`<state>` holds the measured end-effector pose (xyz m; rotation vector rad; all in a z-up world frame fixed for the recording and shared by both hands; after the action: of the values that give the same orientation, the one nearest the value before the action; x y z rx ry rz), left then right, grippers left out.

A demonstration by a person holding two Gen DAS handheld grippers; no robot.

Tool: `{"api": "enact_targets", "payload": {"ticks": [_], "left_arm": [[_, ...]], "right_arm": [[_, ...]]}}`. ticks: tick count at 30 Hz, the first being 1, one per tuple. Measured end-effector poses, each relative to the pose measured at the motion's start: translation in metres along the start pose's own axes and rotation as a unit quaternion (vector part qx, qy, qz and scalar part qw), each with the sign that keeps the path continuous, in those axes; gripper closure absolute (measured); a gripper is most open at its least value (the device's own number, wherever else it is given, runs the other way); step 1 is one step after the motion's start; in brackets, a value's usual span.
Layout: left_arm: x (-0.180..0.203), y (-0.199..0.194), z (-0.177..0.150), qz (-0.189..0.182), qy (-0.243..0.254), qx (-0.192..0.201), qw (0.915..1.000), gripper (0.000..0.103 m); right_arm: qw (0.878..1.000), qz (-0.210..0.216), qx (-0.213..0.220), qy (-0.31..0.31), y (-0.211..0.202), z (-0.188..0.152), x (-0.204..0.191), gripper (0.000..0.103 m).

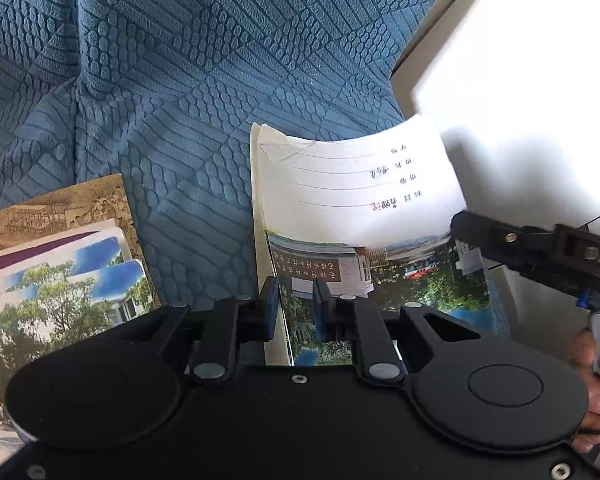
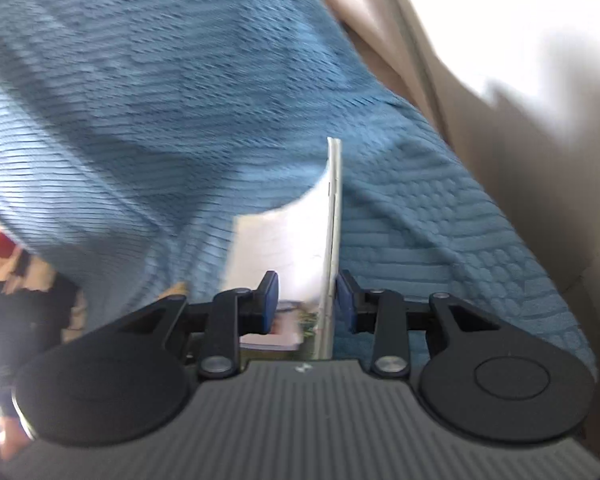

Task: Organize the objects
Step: 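Lift and carry the booklet with both grippers toward the book stack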

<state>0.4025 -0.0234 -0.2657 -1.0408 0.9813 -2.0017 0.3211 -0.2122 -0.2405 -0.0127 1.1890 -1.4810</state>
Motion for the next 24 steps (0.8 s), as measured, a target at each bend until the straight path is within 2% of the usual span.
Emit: {"api": "enact_targets", "payload": {"ticks": [2,5,12,15,16,17,19,24], "left_arm": [[-0.001,0.001,-0.001,0.000,-0.003,-0.002,1.0000,0.087],[-0.002,0.002,-0.001,-0.001,-0.006,-0.004,1.0000,0.087],[-0.003,0.001,-0.001,0.002,-0.010,-0.003,0.9999,0.086],[-0.003,0.003,-0.001,0.001,-0.014,-0.005,0.9999,0.082],[-0.003,0.005,-0.002,0.002,-0.013,-0.007,0.9999,0.077],[-0.002,0.005,-0.002,0.000,-0.010,-0.008,0.9999,0.074],[0.003,0.005,-0.003,-0.012,-0.008,-0.009,0.9999,0.058],[0.002,0.000,-0.002,-0.033,-0.027,-0.009,0.9991,0.058]], "right_arm": [[1.000,0.021,0.012,-0.013,-0.006,0.000,-0.010,0.068],[0.999,0.021,0.007,-0.038,-0.004,-0.001,-0.018,0.068],[0.998,-0.055,-0.014,0.013,0.012,-0.002,0.020,0.068],[0.997,-0.063,-0.041,0.022,0.020,-0.008,0.029,0.075],[0.996,-0.067,-0.049,0.026,0.023,-0.011,0.031,0.085],[0.996,-0.068,-0.052,0.027,0.024,-0.012,0.032,0.088],[0.997,-0.057,-0.050,0.028,0.026,-0.011,0.031,0.091],[0.997,-0.001,-0.036,0.075,0.021,-0.008,0.030,0.094]]}}
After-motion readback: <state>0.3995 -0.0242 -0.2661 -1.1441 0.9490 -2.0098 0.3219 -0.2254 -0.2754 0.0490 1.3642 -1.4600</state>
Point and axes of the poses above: each gripper's, at about its wrist camera, not at the fingertips, and y roughly the way its jaws point, x to its right, z to its top, the point moved 8 cm from there along y, roughly the way its jaws point, and after that the axes turned 2 degrees about x, right-handed, at the moved point
